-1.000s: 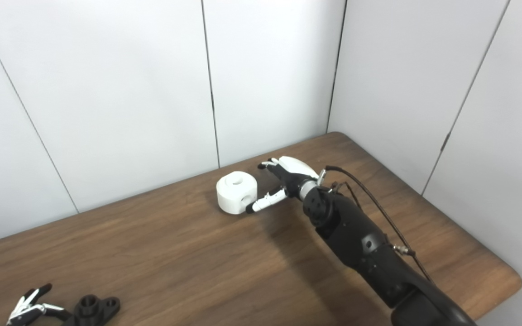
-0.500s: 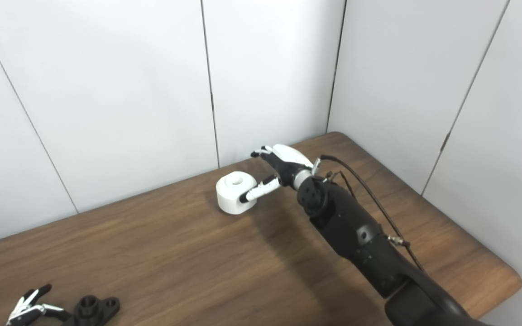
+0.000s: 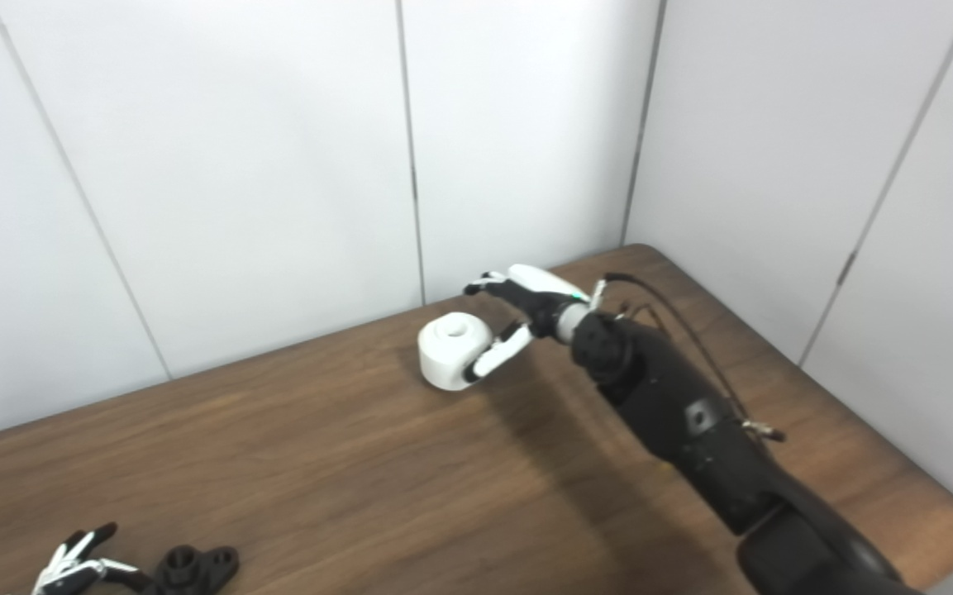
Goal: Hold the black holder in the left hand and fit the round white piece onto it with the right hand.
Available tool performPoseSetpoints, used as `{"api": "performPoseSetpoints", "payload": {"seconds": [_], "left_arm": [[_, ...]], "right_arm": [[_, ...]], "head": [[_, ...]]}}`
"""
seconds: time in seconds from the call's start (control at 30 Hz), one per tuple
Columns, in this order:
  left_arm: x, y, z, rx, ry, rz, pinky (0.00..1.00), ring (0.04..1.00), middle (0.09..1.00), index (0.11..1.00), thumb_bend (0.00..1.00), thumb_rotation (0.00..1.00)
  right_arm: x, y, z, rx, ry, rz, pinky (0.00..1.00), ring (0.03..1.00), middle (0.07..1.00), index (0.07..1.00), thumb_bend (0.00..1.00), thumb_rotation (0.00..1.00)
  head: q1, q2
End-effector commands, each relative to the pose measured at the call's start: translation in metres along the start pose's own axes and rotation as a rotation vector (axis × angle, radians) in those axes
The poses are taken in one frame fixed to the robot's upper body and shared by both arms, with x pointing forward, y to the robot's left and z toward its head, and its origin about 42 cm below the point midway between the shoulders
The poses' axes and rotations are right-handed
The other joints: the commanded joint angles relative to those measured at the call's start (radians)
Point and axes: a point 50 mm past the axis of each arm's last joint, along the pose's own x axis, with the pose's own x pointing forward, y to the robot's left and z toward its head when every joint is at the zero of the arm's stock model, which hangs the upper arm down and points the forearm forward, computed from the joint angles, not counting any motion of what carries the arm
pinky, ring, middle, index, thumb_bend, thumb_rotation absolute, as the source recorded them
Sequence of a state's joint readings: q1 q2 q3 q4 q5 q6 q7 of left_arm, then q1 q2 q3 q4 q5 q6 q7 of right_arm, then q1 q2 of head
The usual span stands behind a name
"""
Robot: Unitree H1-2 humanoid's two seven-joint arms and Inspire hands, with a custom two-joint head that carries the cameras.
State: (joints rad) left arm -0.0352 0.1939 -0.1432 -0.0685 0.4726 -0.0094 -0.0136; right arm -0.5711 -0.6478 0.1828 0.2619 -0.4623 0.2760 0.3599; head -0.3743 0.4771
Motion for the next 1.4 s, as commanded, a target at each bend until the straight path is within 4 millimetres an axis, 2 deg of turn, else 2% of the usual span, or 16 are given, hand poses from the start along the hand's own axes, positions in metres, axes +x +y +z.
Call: {"api": "performPoseSetpoints", "payload": {"seconds": [0.0, 0.1, 0.2, 0.57, 0.83, 1.03, 1.37], "left_arm": [[-0.003, 0.003, 0.001, 0.016, 0.004, 0.004, 1.00, 1.000, 0.916, 0.483, 0.52, 0.03], [-0.005, 0.004, 0.002, 0.026, 0.013, 0.007, 1.00, 1.000, 0.916, 0.483, 0.52, 0.04], [-0.006, 0.005, 0.002, 0.026, 0.019, 0.013, 1.00, 1.000, 0.917, 0.483, 0.52, 0.04], [-0.005, 0.003, 0.005, 0.033, 0.024, 0.035, 1.00, 1.000, 0.919, 0.483, 0.52, 0.04], [-0.006, 0.000, 0.009, 0.031, 0.019, 0.041, 1.00, 1.000, 0.920, 0.483, 0.52, 0.04], [-0.007, 0.000, 0.011, 0.025, 0.020, 0.042, 1.00, 1.000, 0.922, 0.483, 0.52, 0.04], [-0.009, -0.001, 0.014, 0.026, 0.023, 0.041, 1.00, 1.000, 0.922, 0.483, 0.52, 0.04]], "right_arm": [[0.002, -0.040, 0.014, -0.027, -0.079, -0.032, 0.99, 1.000, 1.000, 0.897, 1.00, 0.34], [0.003, -0.042, 0.013, -0.047, -0.092, 0.011, 0.97, 1.000, 1.000, 0.904, 1.00, 0.33], [0.005, -0.043, 0.015, -0.067, -0.100, 0.032, 1.00, 1.000, 1.000, 0.905, 1.00, 0.33], [0.006, -0.054, 0.027, -0.122, -0.116, 0.033, 1.00, 1.000, 1.000, 0.904, 1.00, 0.22], [0.009, -0.051, 0.028, -0.219, -0.147, 0.000, 1.00, 1.000, 1.000, 0.911, 1.00, 0.23], [0.015, -0.053, 0.039, -0.337, -0.174, -0.012, 1.00, 1.000, 1.000, 0.924, 1.00, 0.23], [0.024, -0.053, 0.051, -0.507, -0.189, -0.005, 1.00, 1.000, 1.000, 0.885, 1.00, 0.21]], "head": [[0.012, 0.002], [0.032, 0.001], [0.040, 0.002], [0.051, 0.004], [0.068, 0.002], [0.068, 0.005], [0.078, 0.005]]}}
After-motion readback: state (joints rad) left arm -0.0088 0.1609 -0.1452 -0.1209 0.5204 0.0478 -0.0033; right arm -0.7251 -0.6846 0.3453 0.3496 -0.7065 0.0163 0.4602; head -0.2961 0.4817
